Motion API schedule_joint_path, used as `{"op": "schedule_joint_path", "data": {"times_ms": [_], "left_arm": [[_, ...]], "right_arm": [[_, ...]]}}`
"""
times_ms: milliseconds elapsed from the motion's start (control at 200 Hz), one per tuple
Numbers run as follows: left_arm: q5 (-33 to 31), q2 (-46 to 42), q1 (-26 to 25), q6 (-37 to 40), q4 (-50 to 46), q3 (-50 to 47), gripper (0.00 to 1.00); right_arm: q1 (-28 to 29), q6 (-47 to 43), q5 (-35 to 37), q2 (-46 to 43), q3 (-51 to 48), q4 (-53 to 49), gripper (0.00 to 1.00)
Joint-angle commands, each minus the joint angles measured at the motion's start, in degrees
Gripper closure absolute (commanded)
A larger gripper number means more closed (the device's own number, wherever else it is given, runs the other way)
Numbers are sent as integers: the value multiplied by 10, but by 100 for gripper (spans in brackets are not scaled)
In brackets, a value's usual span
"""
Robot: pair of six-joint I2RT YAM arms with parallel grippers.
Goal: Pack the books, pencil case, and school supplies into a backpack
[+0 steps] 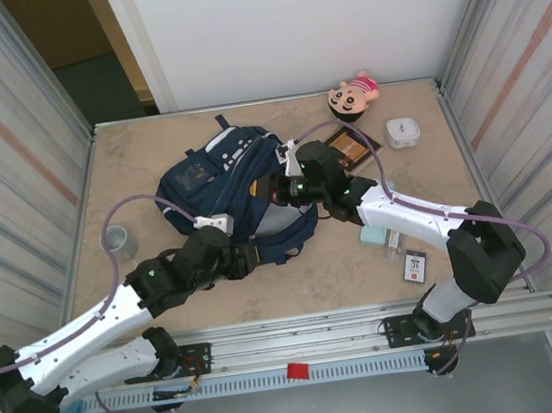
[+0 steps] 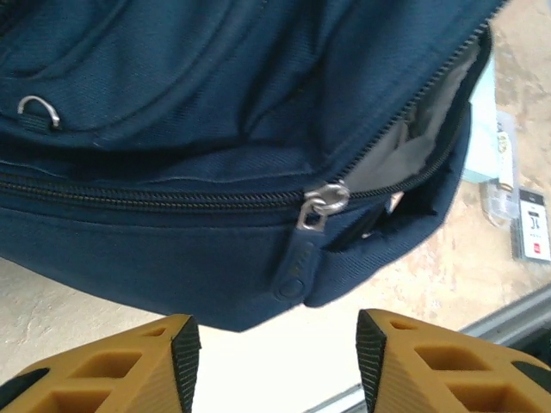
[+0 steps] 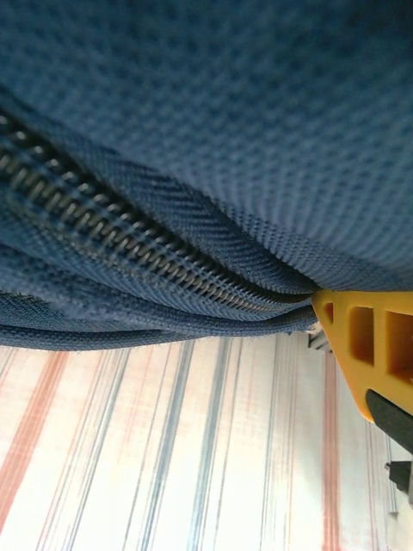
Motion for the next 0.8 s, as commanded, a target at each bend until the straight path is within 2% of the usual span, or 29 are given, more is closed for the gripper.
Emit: {"op": "schedule_joint_path", "data": {"times_ms": [0, 160, 401, 501, 712, 792], "left_arm": [[-51, 8, -3, -16, 21, -6, 48], [-51, 29, -3, -12, 61, -11, 53], [-50, 66, -3, -2, 67, 2, 55], [-60, 67, -3, -3, 54, 0, 66], [-45, 29, 6, 13, 47, -23, 99], [-37, 7, 19, 16, 33, -32, 100]], "right_arm": [[4, -21, 17, -14, 31, 33, 100], [7, -22, 11, -17, 32, 32, 100], [17, -20, 8, -17, 34, 34, 100], [15, -24, 7, -20, 36, 32, 100], [11, -43, -5, -24, 50, -4, 100], [7, -46, -10, -24, 51, -9, 100]]}}
